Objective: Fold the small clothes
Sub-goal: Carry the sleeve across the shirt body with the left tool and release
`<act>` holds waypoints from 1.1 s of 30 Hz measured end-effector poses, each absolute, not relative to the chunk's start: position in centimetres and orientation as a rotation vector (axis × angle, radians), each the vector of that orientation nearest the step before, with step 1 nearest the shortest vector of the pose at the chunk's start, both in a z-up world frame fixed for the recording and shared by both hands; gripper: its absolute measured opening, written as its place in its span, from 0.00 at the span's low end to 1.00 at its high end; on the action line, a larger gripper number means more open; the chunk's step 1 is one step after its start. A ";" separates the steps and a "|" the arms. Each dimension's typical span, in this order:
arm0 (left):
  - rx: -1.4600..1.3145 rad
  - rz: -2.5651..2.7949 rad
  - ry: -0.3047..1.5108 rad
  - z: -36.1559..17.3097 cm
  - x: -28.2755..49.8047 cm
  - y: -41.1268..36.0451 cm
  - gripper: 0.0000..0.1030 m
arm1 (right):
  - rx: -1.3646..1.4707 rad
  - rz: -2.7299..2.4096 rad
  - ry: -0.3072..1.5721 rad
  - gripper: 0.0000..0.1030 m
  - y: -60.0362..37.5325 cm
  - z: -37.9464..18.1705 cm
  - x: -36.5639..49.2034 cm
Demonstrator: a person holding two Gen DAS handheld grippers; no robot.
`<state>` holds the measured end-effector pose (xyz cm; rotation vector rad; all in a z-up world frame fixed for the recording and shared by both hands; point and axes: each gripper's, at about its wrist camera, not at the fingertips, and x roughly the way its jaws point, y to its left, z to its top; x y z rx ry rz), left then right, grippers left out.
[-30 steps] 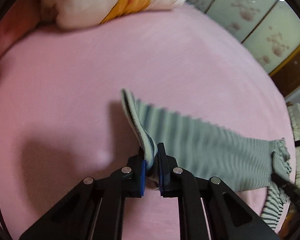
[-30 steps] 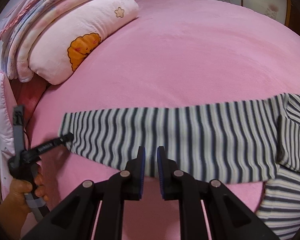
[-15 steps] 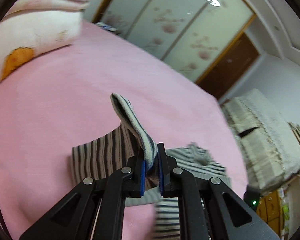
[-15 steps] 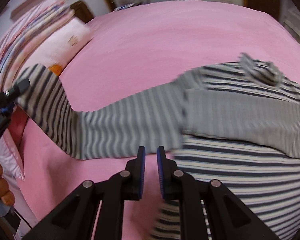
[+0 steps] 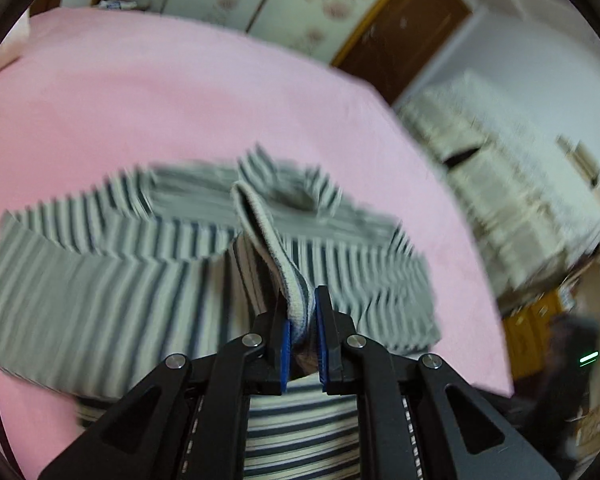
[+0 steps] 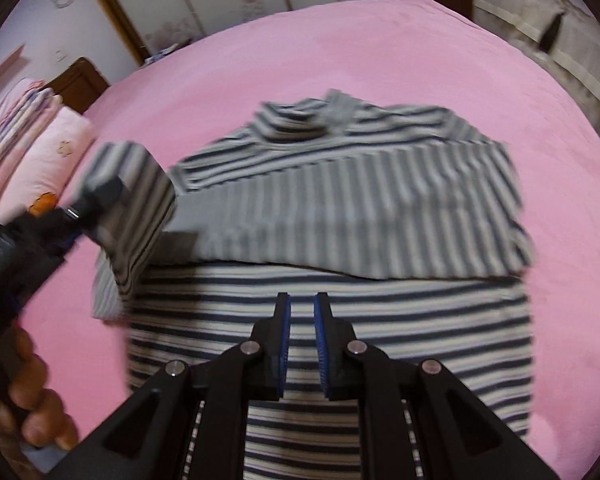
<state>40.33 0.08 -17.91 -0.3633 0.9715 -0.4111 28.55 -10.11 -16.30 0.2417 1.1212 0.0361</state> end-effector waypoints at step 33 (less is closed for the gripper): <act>-0.305 0.022 1.006 -21.3 39.0 17.4 0.34 | 0.275 0.254 1.170 0.30 -8.3 -21.7 38.5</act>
